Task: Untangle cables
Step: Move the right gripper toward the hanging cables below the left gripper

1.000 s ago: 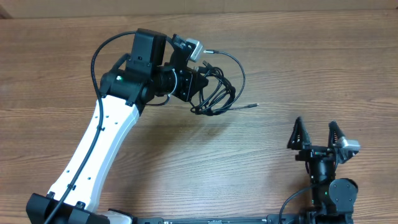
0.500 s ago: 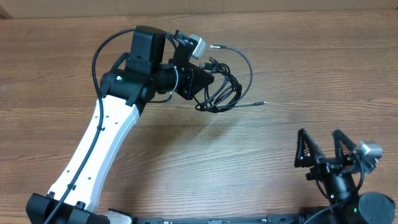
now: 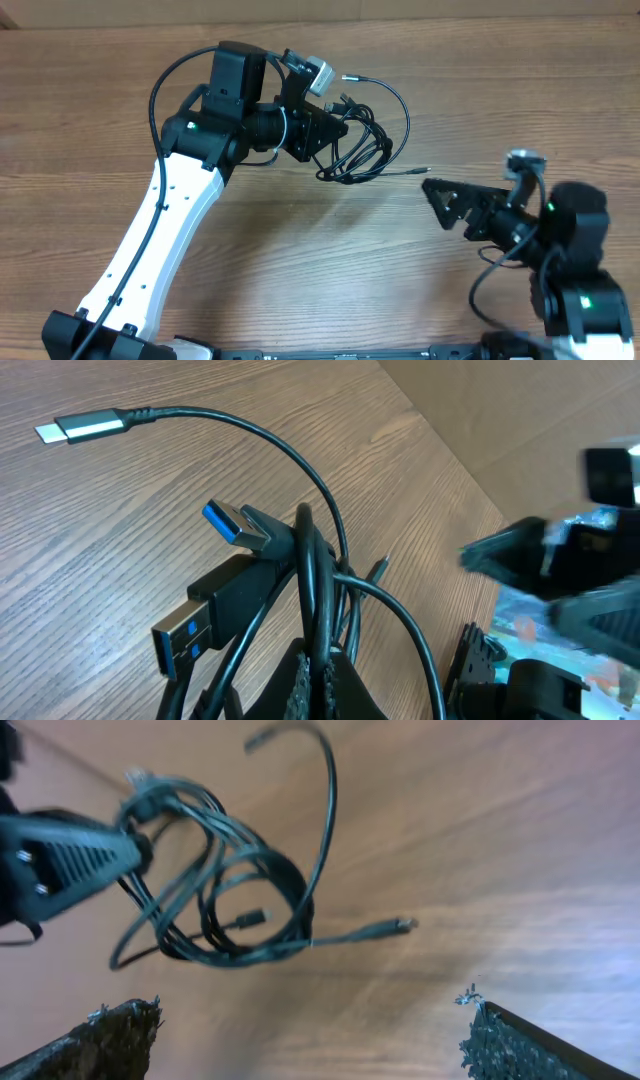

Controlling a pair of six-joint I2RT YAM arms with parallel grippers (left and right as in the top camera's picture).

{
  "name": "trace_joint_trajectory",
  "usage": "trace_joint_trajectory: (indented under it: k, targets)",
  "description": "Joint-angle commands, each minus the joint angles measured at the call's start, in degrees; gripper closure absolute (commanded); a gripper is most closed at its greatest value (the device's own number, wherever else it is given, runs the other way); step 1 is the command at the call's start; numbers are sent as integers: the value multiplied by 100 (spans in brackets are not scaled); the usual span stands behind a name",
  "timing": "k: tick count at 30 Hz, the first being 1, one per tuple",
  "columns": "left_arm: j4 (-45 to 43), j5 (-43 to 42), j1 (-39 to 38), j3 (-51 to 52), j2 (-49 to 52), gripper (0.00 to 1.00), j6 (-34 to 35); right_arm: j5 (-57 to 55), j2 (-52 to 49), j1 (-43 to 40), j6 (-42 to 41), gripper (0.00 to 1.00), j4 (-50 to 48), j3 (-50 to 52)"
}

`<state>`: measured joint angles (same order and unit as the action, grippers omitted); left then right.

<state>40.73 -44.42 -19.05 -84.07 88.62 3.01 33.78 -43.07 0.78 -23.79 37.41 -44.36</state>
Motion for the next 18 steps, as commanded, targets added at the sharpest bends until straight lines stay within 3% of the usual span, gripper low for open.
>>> trace_joint_trajectory:
  k: [1, 9, 18]
  targets:
    - [-24, -188, -17, -192, -170, 96, 17, 754, -533, -13, -24, 0, -46, -175]
    - [46, 164, -17, -192, -170, 96, -26, 1204, -1137, -13, -35, 0, -393, -175]
    - [168, 205, -22, -192, -168, 96, -24, 841, -1154, -15, -24, 0, -522, -175]
